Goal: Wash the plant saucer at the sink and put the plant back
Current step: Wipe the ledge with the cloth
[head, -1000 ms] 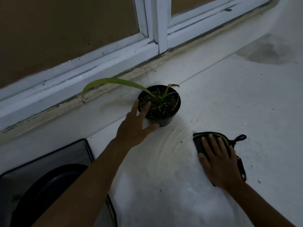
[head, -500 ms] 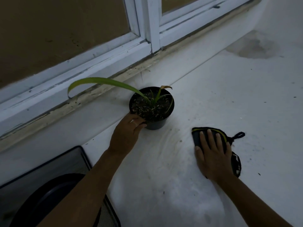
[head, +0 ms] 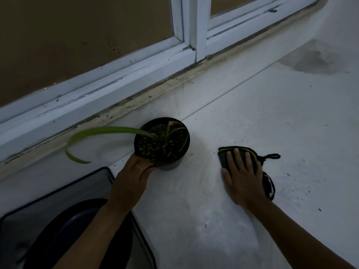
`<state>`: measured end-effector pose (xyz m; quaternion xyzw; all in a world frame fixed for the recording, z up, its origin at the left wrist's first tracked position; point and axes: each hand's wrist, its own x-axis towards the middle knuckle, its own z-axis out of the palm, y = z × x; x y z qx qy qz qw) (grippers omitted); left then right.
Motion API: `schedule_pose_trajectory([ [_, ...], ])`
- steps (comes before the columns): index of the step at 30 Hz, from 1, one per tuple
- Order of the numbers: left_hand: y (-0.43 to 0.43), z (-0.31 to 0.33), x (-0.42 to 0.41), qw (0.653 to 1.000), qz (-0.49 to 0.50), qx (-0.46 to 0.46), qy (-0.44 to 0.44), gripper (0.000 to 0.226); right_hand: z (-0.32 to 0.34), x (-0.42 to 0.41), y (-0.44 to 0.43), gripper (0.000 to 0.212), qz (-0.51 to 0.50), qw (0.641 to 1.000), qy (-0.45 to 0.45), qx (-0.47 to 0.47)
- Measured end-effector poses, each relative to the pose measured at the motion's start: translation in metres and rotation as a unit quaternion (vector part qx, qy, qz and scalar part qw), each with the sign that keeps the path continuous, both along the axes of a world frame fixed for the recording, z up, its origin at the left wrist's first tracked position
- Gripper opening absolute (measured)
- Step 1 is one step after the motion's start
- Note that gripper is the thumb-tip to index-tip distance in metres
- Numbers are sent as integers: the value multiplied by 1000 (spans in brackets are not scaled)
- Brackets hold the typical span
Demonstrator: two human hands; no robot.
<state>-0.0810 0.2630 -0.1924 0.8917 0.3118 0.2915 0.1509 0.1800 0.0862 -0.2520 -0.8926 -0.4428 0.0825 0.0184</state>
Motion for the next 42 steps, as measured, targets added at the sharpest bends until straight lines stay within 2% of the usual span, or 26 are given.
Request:
schedule_pose_trajectory([
  [4, 4, 1, -4, 999, -19, -10, -27, 18, -1, 7, 17, 70, 0, 1000, 6, 13],
  [6, 2, 2, -8, 998, -9, -44, -38, 25, -5, 14, 30, 65, 0, 1000, 6, 15],
  [8, -2, 1, -11, 982, 39, -149, -108, 53, -7, 21, 50, 61, -7, 1000, 8, 23],
  [9, -5, 5, -11, 953, 80, -243, -164, 63, -7, 25, 61, 61, -12, 1000, 9, 27],
  [10, -6, 12, -7, 898, 122, -355, -228, 67, -7, 27, 74, 60, -16, 999, 11, 29],
  [11, -5, 16, -3, 830, 164, -461, -268, 69, -7, 27, 86, 60, -16, 999, 15, 27],
  [12, -3, 18, 1, 775, 185, -539, -274, 72, -8, 26, 97, 61, -9, 1000, 17, 24],
  [13, 0, 19, 5, 745, 183, -586, -262, 74, -9, 23, 107, 61, 5, 1000, 15, 22],
  [14, 2, 20, 9, 728, 167, -617, -248, 70, -10, 19, 114, 61, 25, 999, 8, 22],
  [16, 5, 22, 17, 704, 141, -647, -255, 50, -9, 12, 122, 62, 72, 997, -4, 18],
  [17, 7, 21, 20, 697, 135, -652, -266, 47, -9, 9, 121, 62, 99, 995, -10, 12],
  [21, 14, 24, 21, 700, 112, -643, -288, 60, -8, 7, 104, 68, 224, 974, -39, -9],
  [24, 15, 31, 18, 713, 115, -635, -273, 64, -7, 18, 88, 68, 265, 964, -25, 1],
  [27, 18, 43, 6, 719, 101, -633, -267, 64, -4, 27, 91, 67, 219, 976, -19, -2],
  [32, 32, 64, -41, 725, 83, -629, -267, 63, -6, 10, 142, 60, 72, 997, 13, 3],
  [34, 37, 72, -61, 727, 82, -628, -264, 62, -5, -7, 156, 59, 72, 997, 6, 14],
  [37, 41, 77, -78, 729, 85, -630, -254, 63, -2, -49, 158, 57, 207, 978, -13, 38],
  [40, 38, 77, -77, 721, 88, -638, -256, 63, -6, -87, 121, 52, 399, 915, -8, 56],
  [42, 36, 76, -70, 714, 82, -644, -262, 63, -13, -82, 82, 52, 487, 873, -14, 32],
])
